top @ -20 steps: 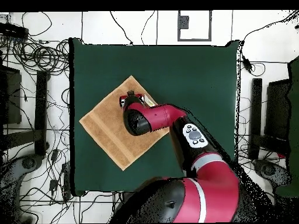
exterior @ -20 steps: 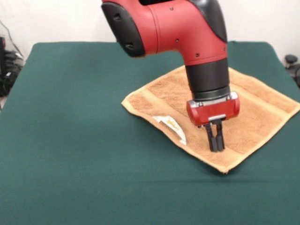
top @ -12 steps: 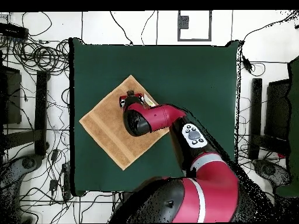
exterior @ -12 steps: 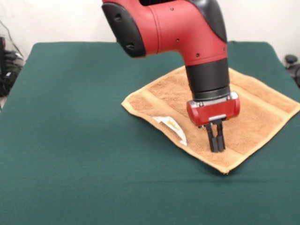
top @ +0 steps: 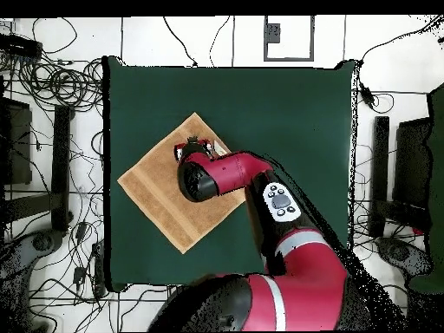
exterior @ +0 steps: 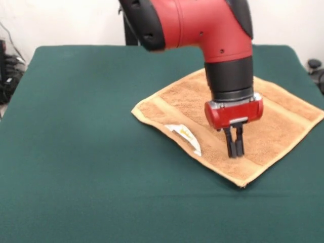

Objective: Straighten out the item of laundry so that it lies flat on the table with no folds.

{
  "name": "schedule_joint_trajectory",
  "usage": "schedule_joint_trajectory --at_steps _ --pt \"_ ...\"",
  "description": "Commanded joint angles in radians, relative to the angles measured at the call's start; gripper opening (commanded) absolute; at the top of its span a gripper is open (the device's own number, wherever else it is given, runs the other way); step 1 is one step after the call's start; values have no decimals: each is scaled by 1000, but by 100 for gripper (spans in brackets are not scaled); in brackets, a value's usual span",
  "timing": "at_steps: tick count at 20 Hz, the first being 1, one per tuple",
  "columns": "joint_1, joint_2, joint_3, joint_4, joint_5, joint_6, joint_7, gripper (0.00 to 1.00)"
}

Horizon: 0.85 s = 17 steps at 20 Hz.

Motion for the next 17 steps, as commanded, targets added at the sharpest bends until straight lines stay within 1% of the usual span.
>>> schedule_joint_trajectory --at_steps 1,6,12,17 --pt "55 -110 -11 73 48 270 -1 0" --pt "51 -130 -11 88 30 292 6 0" --pt "57 -104 -26 68 3 283 26 0" --pt "57 -94 -32 61 3 287 27 0"
